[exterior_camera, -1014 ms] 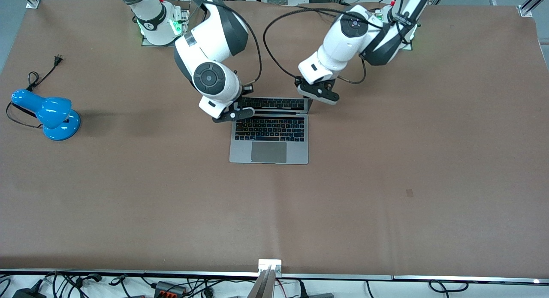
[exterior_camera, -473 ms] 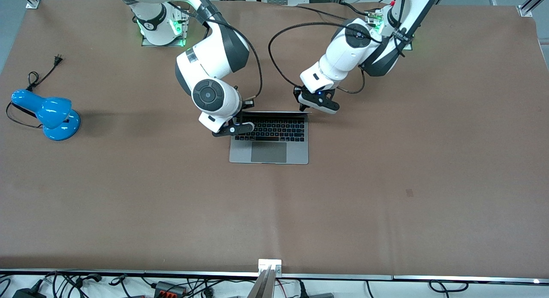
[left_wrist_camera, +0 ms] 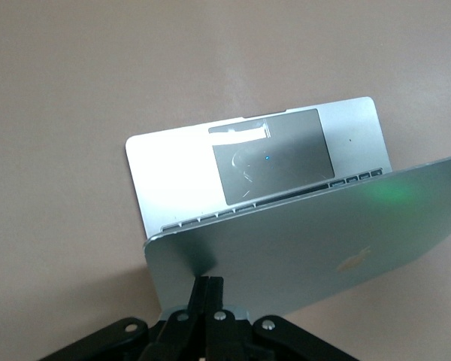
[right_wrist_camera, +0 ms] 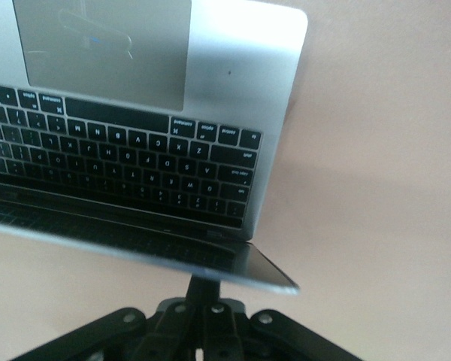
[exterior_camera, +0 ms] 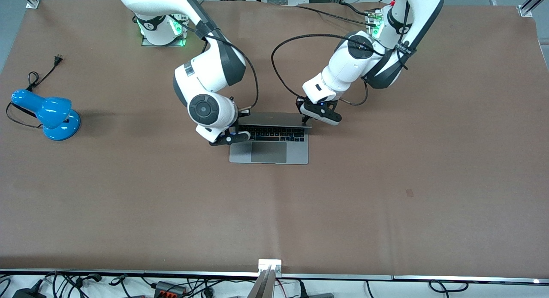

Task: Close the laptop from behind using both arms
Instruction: 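Lower both grippers behind the screen and push it toward the keyboard, then press the lid down with both grippers until the laptop shuts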

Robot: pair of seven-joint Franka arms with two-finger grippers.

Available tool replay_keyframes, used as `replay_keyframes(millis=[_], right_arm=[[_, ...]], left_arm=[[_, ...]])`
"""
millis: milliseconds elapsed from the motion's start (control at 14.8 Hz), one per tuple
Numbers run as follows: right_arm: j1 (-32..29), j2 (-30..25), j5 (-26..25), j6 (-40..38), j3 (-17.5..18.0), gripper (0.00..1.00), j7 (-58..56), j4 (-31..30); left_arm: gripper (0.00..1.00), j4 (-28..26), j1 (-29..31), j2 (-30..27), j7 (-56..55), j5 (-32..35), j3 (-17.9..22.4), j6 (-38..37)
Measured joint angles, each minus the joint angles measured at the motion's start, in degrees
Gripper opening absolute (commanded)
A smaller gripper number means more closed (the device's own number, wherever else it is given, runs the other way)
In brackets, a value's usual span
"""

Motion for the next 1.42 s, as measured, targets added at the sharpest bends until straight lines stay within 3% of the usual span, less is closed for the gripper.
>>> replay_keyframes(millis=[1420], right_arm=[[-0.3,9.0,-0.3,11.4,0.1,0.0,-0.5,3.1]], left_arm=[[0.01,14.6,0.1,17.7,0.0,17.2,3.1,0.1]])
